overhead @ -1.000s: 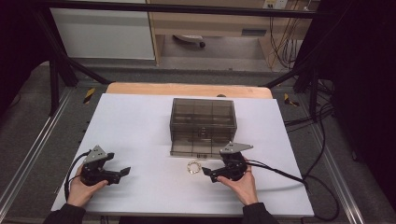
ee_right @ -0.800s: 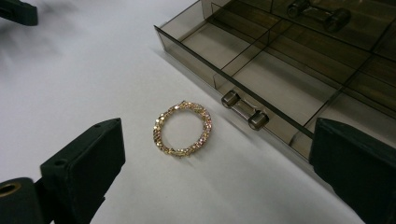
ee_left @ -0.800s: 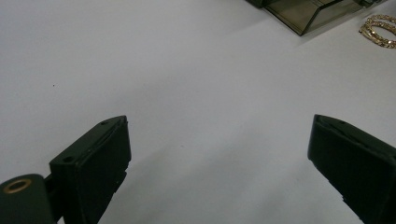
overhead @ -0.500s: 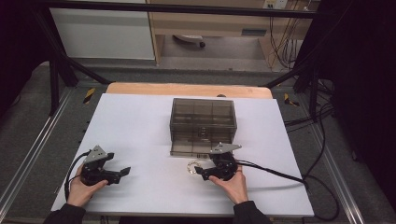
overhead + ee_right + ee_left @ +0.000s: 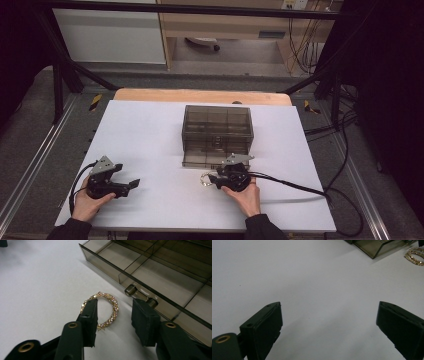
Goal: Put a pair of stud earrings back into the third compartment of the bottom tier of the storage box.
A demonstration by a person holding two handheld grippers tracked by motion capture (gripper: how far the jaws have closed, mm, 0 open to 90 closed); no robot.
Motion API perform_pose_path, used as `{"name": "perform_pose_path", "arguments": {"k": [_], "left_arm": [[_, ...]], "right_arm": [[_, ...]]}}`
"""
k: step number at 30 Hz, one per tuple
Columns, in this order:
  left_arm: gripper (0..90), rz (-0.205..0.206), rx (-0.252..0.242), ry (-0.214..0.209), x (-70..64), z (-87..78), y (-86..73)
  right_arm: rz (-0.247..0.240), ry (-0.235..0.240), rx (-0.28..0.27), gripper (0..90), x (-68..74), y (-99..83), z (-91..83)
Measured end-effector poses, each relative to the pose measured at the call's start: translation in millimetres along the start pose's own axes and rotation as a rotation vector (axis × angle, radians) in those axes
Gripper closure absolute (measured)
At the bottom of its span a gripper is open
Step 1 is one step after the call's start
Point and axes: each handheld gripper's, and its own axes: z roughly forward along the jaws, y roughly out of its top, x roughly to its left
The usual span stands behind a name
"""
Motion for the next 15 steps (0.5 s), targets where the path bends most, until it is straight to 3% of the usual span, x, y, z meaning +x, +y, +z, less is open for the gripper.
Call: {"name": "perform_pose_path", "arguments": {"k": [9, 15], "left_arm": [[6.8, -0.001, 0.0, 0.001, 0.1, -0.2, -0.1], [6.9, 0.0, 0.0, 0.001, 0.3, -0.2, 0.0]], "right_arm": [[-0.006, -0.001, 0.009, 73.2, 3.4, 3.1, 5.3], [0.003, -0.005, 0.014, 78.4, 2.0, 3.8, 6.7]]}}
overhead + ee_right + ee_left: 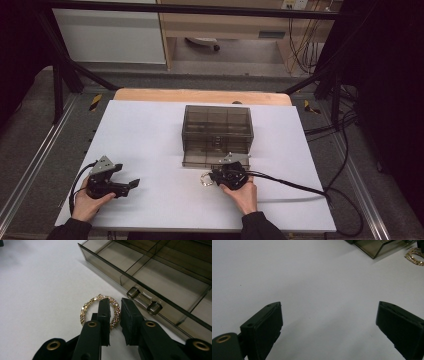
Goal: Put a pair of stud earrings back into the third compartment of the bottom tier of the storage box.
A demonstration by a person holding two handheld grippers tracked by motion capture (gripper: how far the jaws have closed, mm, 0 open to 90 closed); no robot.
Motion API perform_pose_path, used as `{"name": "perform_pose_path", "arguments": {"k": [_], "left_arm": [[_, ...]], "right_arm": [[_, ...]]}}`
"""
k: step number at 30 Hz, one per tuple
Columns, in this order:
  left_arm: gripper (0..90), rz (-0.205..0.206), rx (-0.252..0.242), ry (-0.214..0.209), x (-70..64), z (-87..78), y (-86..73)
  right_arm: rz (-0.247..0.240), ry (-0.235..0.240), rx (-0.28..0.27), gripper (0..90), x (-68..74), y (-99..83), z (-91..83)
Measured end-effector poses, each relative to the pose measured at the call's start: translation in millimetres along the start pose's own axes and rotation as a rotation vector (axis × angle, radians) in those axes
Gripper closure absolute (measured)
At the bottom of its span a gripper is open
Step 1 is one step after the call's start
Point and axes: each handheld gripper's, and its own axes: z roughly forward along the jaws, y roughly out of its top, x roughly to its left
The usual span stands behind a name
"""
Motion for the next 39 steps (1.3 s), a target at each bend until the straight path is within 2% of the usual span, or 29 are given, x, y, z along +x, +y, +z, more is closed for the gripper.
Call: {"name": "perform_pose_path", "arguments": {"k": [9, 16, 25, 39], "left_arm": [[7.1, -0.003, -0.004, 0.002, -0.3, -0.3, 0.1], [7.4, -0.002, -0.006, 0.001, -0.5, -0.6, 0.2], [7.5, -0.001, -0.007, 0.0, -1.0, -0.4, 0.4], [7.5, -0.001, -0.005, 0.002, -1.0, -0.3, 0.2]], "right_arm": [[0.011, -0.014, 0.009, 86.0, -1.5, 0.1, 2.6], [0.016, -0.01, 0.007, 87.4, -1.4, 0.9, 1.0], [0.02, 0.003, -0.005, 87.6, 0.5, 4.9, -10.3], [-0.008, -0.023, -0.03, 87.5, -2.0, 11.7, -30.8]]}}
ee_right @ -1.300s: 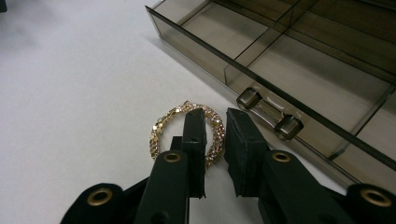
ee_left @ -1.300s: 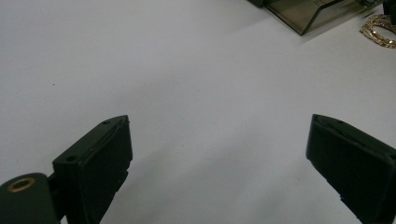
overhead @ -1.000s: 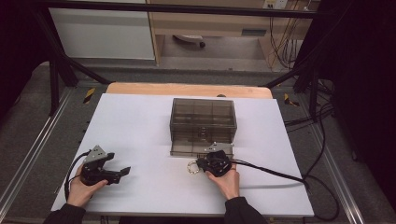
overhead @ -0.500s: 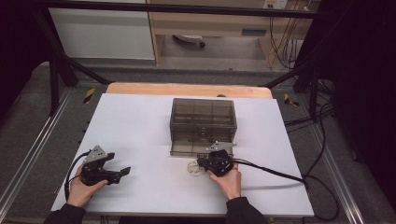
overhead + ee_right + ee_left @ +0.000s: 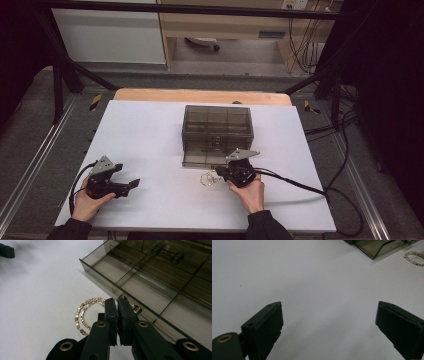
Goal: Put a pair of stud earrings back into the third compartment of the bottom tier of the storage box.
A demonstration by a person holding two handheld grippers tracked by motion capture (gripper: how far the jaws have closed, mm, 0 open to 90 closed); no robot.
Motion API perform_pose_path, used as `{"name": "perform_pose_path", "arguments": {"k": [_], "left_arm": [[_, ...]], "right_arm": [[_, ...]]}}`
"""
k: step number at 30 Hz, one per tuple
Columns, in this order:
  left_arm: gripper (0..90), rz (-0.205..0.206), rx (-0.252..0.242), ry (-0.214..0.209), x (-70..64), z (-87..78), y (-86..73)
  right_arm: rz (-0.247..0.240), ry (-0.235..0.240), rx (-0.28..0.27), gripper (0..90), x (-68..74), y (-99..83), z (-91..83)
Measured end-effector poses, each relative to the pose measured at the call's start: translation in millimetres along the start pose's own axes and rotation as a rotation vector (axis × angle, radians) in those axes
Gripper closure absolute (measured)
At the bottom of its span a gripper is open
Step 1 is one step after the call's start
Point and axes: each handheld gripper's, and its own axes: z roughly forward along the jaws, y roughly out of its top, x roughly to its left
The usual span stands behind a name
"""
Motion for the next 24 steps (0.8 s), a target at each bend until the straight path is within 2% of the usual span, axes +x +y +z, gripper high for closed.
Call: {"name": "perform_pose_path", "arguments": {"k": [13, 24], "left_arm": [[7.5, 0.001, 0.003, -0.001, 0.0, 0.1, 0.1], [7.5, -0.003, -0.002, -0.001, 0.0, -0.1, 0.1]], "right_arm": [[-0.001, -0.03, -0.017, 87.5, -10.3, 3.5, -15.5], [0.001, -0.076, -0.029, 87.5, -23.3, 5.4, -31.7]]}}
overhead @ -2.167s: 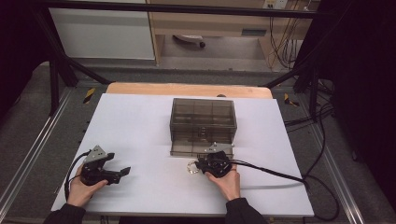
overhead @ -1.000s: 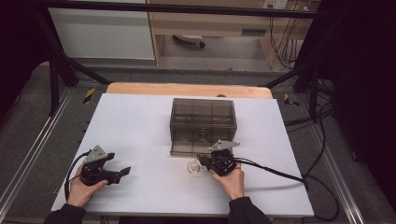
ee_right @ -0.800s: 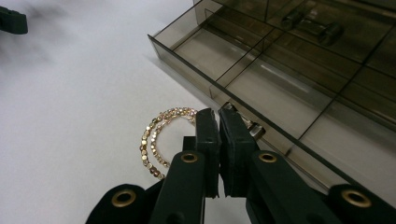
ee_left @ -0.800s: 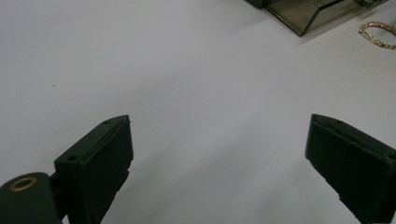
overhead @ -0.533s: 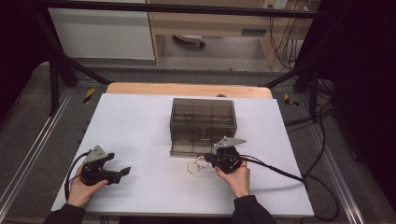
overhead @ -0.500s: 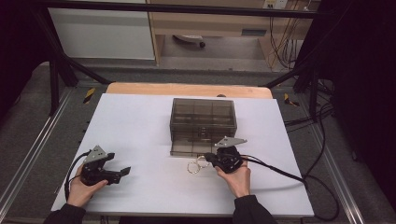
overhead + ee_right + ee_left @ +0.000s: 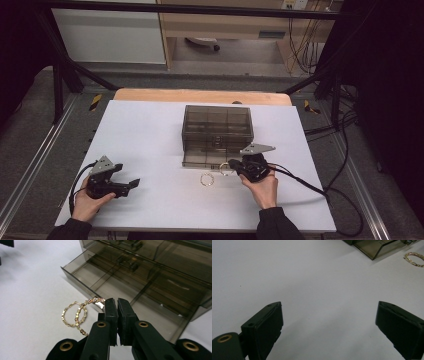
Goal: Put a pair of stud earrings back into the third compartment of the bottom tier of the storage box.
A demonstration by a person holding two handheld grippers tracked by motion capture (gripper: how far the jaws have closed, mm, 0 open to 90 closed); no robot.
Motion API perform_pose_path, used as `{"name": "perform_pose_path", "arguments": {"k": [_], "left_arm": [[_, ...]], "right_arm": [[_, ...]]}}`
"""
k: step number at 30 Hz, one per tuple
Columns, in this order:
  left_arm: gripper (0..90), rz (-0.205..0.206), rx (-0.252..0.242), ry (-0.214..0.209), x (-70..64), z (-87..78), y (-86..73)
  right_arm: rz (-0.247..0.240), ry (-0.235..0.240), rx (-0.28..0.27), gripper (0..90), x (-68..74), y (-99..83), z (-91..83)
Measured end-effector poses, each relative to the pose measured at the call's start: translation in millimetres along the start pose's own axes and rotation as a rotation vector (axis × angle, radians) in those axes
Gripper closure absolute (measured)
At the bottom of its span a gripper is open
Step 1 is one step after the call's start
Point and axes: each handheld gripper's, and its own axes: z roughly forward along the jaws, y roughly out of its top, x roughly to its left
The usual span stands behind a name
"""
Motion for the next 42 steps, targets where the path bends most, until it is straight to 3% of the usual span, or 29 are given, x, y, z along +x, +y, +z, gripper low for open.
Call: {"name": "perform_pose_path", "arguments": {"k": [8, 18, 34, 42], "left_arm": [[7.5, 0.003, 0.004, -0.002, -0.2, 0.5, 0.1], [7.5, 0.002, 0.004, -0.003, 0.0, 0.6, 0.0], [7.5, 0.003, 0.007, -0.004, -0.2, 1.3, -0.1], [7.5, 0.003, 0.009, -0.005, 0.0, 1.4, -0.3]], "right_arm": [[0.011, -0.037, -0.006, 87.5, -11.7, 2.4, -9.3], [0.008, -0.078, -0.009, 87.5, -21.9, 8.0, -8.4], [0.044, -0.132, 0.004, 87.4, -41.7, 7.0, 8.8], [0.05, -0.142, 0.009, 87.4, -44.2, 6.1, 17.7]]}}
